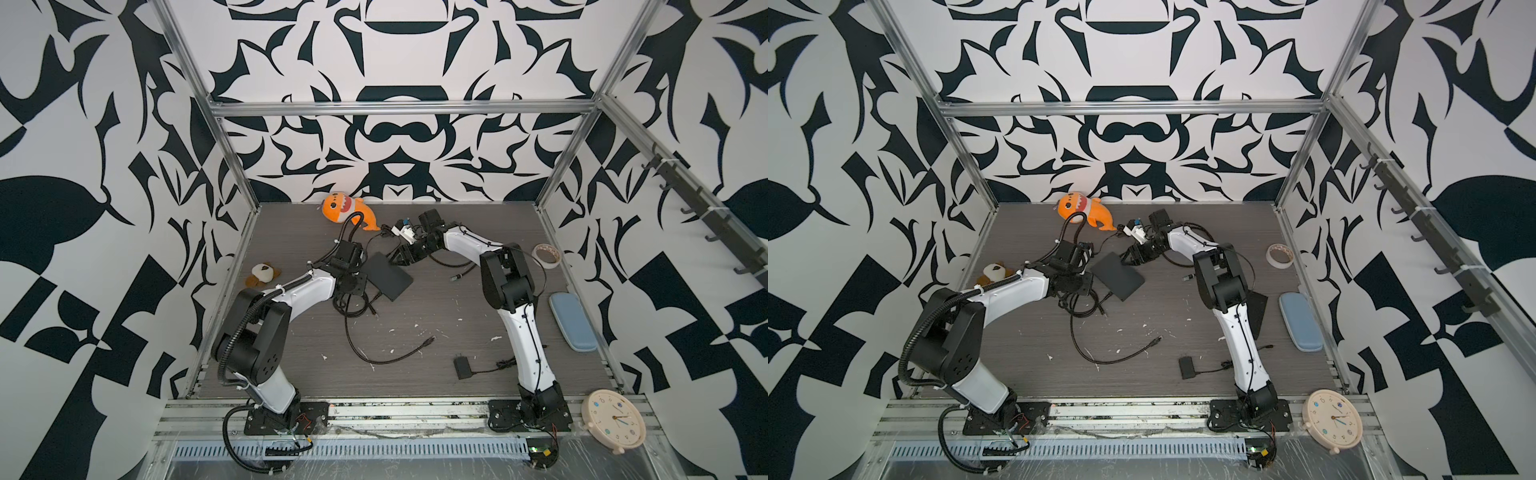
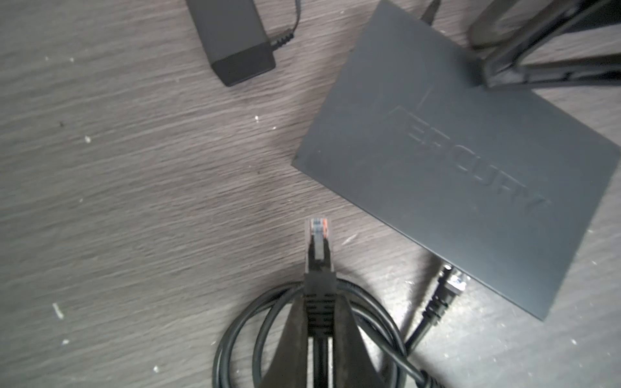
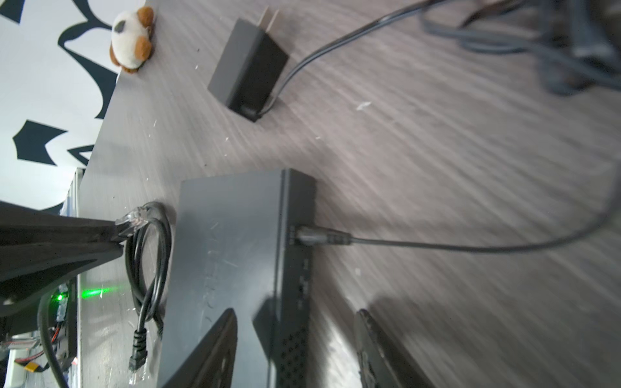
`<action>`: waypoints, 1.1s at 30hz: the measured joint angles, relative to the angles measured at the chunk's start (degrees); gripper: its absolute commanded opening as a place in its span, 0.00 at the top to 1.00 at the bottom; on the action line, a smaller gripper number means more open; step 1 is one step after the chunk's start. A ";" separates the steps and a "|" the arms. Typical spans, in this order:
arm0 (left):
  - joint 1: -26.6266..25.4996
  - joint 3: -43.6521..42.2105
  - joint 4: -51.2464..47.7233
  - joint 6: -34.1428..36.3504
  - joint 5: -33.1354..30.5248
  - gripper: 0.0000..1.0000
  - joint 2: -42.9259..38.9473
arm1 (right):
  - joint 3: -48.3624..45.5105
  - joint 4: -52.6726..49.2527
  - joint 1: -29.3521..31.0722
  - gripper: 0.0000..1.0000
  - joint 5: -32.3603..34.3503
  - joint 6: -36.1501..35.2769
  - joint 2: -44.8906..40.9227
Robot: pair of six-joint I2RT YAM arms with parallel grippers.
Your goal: Insert the plug into the switch port
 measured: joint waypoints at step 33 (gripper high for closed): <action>-3.06 -8.11 16.98 2.01 8.11 1.00 2.93 | 7.32 -5.66 1.84 0.41 -0.20 -1.88 3.85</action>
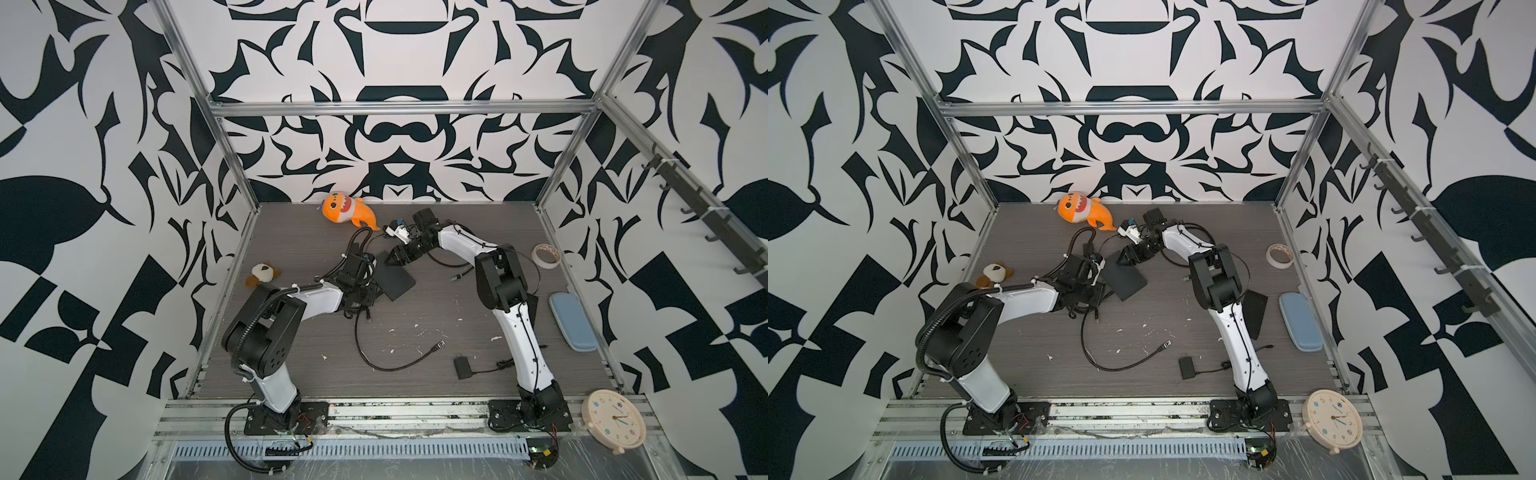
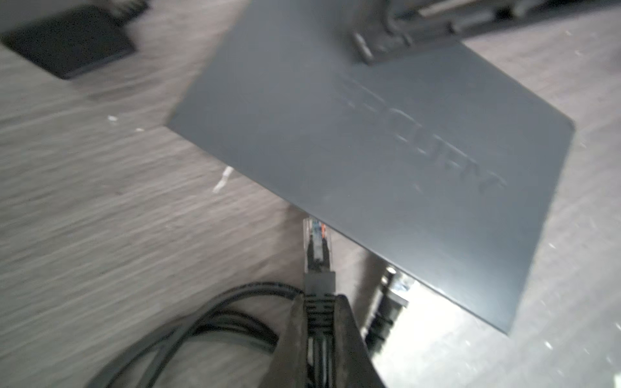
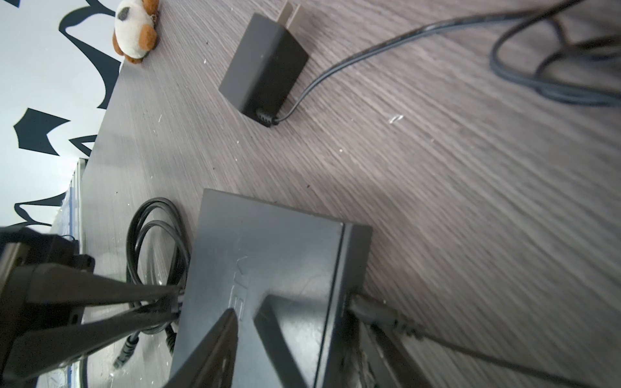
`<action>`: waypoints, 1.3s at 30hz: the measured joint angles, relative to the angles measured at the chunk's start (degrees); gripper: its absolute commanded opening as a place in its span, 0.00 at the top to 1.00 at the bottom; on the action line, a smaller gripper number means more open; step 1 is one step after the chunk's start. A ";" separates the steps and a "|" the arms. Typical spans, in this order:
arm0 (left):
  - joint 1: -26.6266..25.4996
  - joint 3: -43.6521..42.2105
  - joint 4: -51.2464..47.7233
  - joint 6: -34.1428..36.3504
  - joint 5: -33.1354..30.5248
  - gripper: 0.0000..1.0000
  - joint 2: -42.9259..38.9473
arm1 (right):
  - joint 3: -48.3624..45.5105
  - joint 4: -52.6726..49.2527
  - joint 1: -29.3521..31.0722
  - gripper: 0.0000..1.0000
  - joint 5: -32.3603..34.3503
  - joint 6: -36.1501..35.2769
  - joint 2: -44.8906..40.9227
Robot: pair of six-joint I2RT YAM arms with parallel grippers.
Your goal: Insert the plug into the switch port
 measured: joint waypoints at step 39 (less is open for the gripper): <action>-2.60 -3.45 9.57 6.21 1.90 1.00 0.68 | 7.82 -10.19 -0.94 0.42 -0.15 -6.08 3.26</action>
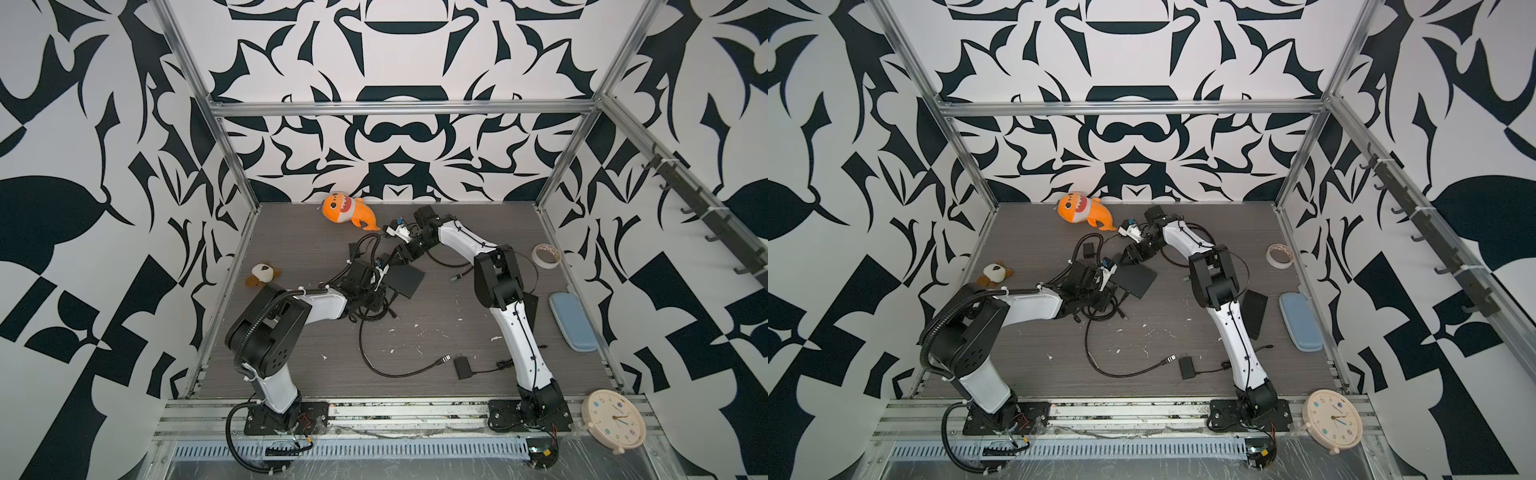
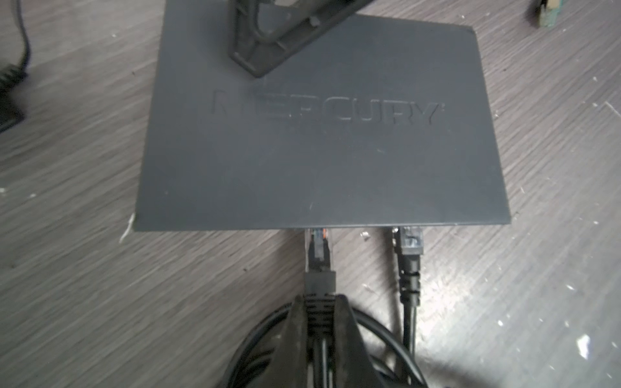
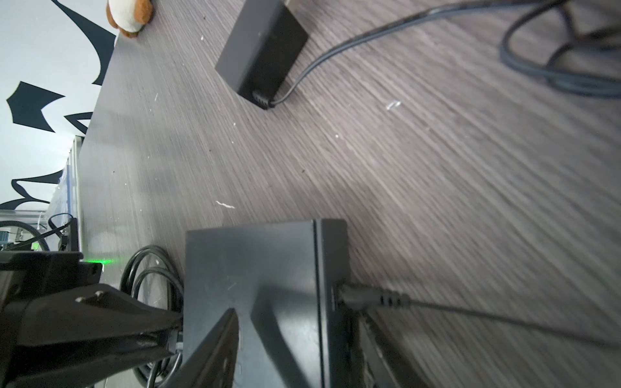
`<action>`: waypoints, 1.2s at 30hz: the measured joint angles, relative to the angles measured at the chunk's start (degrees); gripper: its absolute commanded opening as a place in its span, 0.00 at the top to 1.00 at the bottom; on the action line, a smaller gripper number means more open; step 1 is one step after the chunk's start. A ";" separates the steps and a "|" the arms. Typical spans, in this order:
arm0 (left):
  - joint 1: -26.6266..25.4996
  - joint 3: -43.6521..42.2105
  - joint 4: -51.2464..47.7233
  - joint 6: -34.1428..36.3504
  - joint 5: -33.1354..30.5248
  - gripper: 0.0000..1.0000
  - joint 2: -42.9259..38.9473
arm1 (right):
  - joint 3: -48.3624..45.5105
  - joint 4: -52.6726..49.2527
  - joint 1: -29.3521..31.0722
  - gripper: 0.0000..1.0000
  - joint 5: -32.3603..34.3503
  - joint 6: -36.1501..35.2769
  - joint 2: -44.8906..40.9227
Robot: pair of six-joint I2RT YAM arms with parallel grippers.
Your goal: Insert the plug into the switch port
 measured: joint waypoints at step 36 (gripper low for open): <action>-5.01 -2.29 15.23 5.75 -12.28 1.00 4.94 | 2.12 -4.63 -2.08 0.50 -0.83 -11.45 1.40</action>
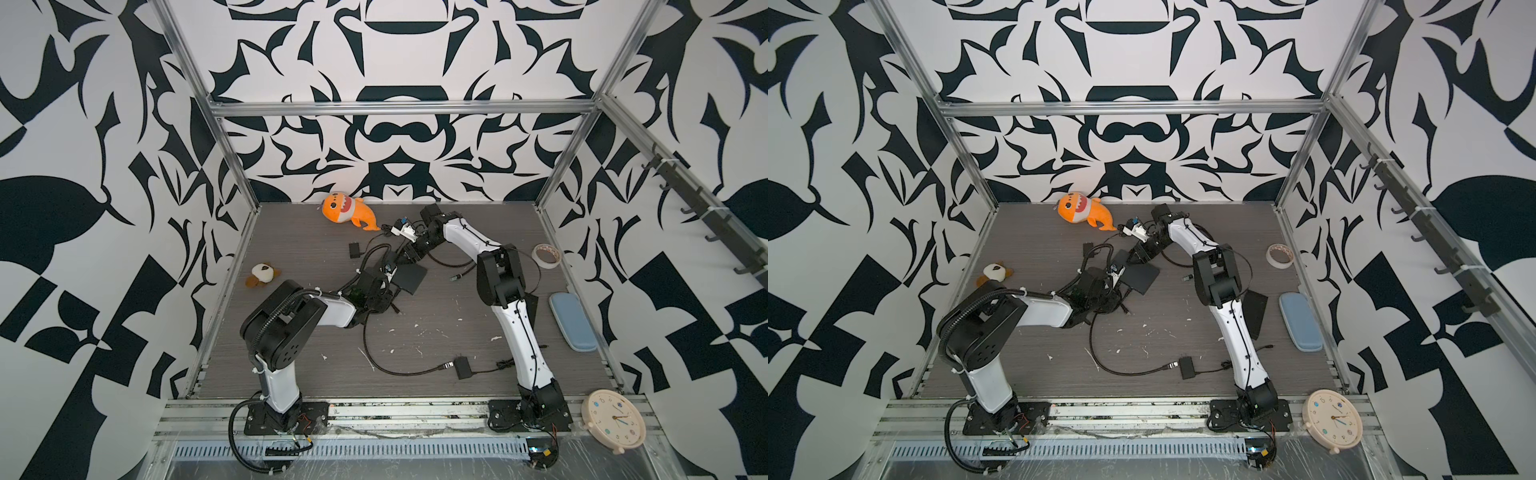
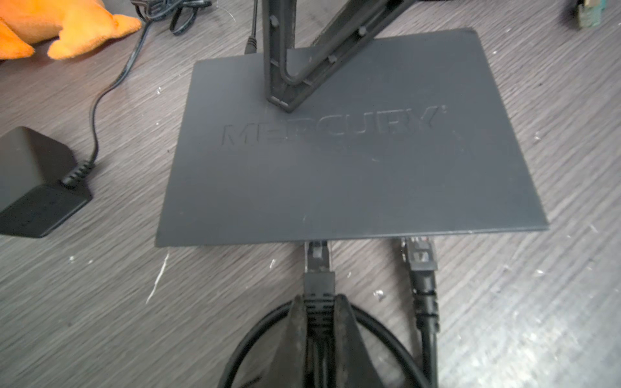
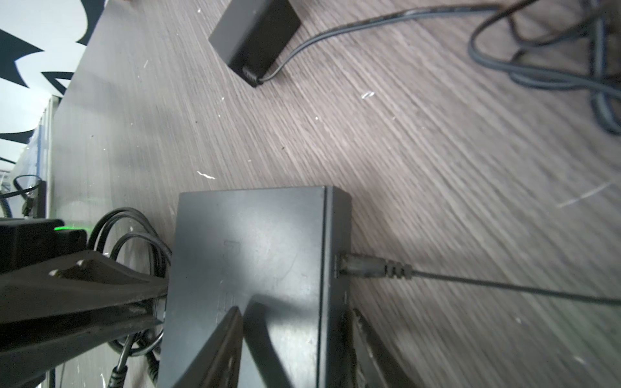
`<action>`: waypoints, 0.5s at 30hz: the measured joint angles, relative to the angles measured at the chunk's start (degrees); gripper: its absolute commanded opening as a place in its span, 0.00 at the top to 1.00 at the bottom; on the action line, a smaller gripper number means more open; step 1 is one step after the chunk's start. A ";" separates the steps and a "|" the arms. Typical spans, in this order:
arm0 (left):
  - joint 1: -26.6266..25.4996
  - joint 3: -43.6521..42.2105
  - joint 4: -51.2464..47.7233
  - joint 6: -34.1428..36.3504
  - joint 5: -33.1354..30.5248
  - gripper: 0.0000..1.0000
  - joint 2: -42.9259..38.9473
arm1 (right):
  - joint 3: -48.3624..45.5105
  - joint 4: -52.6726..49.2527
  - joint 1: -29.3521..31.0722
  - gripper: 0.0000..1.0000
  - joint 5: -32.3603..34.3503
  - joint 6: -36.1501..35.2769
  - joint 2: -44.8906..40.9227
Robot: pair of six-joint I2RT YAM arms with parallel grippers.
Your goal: Insert the plug into the switch port
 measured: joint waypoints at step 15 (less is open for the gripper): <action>2.80 -1.92 4.79 -0.02 6.43 1.00 0.39 | 2.99 -2.34 -0.31 0.45 -2.38 -4.22 1.86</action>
